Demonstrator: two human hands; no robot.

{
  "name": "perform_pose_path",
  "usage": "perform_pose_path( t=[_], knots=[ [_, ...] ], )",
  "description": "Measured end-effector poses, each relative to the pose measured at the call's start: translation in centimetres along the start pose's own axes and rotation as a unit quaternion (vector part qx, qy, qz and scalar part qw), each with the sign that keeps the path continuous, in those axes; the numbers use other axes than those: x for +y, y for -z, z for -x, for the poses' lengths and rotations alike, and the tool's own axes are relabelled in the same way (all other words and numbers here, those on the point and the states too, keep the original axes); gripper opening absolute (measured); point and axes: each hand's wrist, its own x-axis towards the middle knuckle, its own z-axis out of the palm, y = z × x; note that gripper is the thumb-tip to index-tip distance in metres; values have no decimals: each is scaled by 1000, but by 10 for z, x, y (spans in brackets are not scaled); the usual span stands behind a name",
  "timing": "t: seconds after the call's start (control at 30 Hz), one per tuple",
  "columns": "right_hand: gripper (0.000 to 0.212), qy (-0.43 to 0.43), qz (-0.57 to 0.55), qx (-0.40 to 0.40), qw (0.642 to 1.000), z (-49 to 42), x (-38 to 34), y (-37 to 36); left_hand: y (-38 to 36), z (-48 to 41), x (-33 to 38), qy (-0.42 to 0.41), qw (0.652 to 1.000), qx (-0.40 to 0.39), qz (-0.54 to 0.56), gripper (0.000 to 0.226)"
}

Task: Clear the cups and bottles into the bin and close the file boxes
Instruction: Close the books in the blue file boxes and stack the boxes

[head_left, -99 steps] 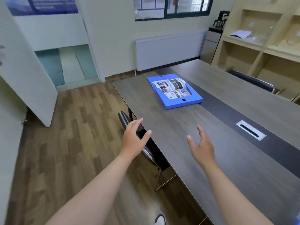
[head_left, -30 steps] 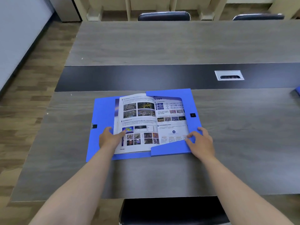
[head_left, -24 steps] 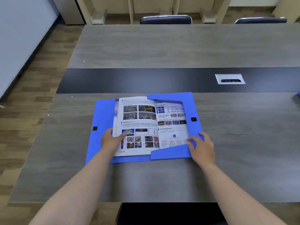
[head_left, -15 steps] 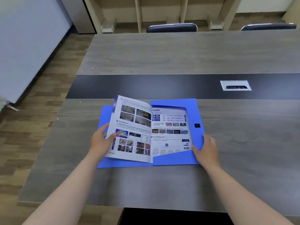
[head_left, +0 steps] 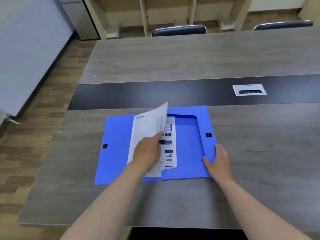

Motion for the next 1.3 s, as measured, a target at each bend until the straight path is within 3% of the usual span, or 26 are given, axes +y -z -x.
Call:
perform_pose_path(
  t=[0.13, 0.27, 0.37, 0.5, 0.57, 0.63, 0.73, 1.3],
  knots=[
    [75, 3, 7, 1, 1000, 1, 2, -1, -37, -15, 32, -3, 993, -82, -82, 61],
    [76, 8, 14, 5, 1000, 2, 4, -3, -62, -18, 27, 11, 987, -129, -90, 25],
    [77, 12, 9, 4, 1000, 3, 7, -4, -59, -17, 11, 37, 992, -118, -39, 57],
    [76, 18, 12, 6, 1000, 4, 7, -3, -41, -16, -43, 138, 990, 7, -26, 85],
    [76, 15, 14, 9, 1000, 6, 7, -4, -39, -15, -73, 236, 971, -25, 19, 108],
    [76, 12, 17, 14, 1000, 6, 6, -4, -42, -13, -85, 270, 959, -79, 17, 125],
    [76, 17, 26, 18, 999, 7, 5, -5, -55, -14, -85, 253, 962, -101, -19, 133],
    [77, 7, 23, 21, 999, 7, 8, -6, -34, -22, -150, 300, 948, -82, 71, 152]
  ],
)
